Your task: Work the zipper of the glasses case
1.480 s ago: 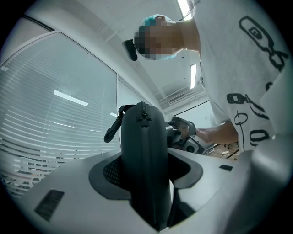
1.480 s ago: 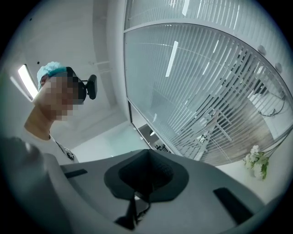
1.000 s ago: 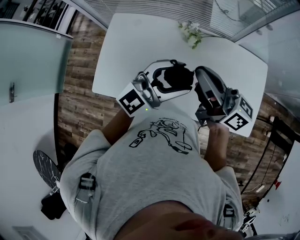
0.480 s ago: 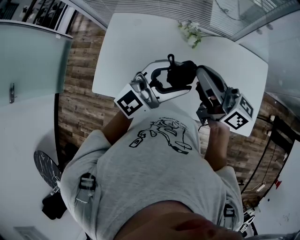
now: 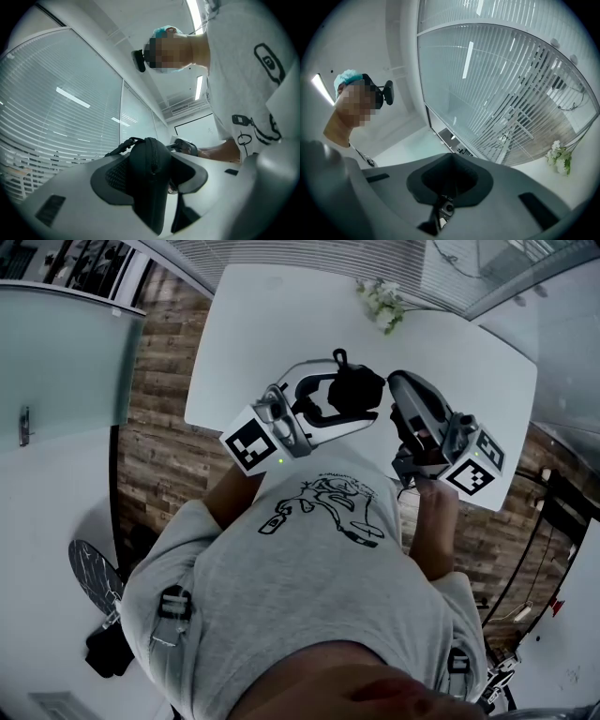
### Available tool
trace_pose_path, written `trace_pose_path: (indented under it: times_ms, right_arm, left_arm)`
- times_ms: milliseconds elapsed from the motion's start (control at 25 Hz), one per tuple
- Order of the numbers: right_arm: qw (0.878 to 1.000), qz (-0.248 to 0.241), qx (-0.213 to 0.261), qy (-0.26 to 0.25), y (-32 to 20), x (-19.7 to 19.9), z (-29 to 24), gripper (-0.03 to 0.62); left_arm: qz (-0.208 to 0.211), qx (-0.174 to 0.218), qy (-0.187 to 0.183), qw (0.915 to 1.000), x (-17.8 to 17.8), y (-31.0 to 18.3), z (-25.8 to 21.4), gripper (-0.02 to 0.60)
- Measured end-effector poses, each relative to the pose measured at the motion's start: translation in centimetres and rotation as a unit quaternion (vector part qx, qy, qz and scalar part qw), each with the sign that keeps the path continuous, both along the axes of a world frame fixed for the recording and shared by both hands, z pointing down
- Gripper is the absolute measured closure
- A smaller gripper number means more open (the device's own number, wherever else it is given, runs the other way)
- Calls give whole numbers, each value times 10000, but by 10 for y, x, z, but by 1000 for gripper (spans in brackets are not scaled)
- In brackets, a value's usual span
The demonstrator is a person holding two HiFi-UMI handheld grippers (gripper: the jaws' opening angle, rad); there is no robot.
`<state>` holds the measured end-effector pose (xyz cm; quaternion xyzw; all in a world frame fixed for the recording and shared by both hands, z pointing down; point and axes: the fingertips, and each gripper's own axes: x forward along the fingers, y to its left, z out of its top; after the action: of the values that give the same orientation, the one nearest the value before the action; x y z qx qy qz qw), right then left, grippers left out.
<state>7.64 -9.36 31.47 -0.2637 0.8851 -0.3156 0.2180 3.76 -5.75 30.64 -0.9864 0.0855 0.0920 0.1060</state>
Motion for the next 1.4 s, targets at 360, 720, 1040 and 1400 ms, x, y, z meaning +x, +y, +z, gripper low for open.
trace_pose_path:
  times_ms: [360, 720, 1040, 1400]
  right_arm:
    - [9998, 24, 41, 181, 1, -1, 3, 588]
    - [9998, 141, 58, 156, 1, 1, 2, 588]
    - [9997, 98, 9, -208, 1, 2, 0, 588]
    - [9976, -144, -132, -661, 2, 1, 3, 566]
  left_arm:
    - [6, 14, -52, 10000, -2, -1, 0, 344]
    - [-111, 323, -255, 9991, 0, 0, -4, 342]
    - [-51, 612, -329, 9976, 5, 3, -6, 342]
    - [-19, 1136, -665, 9913, 12, 10, -7, 342]
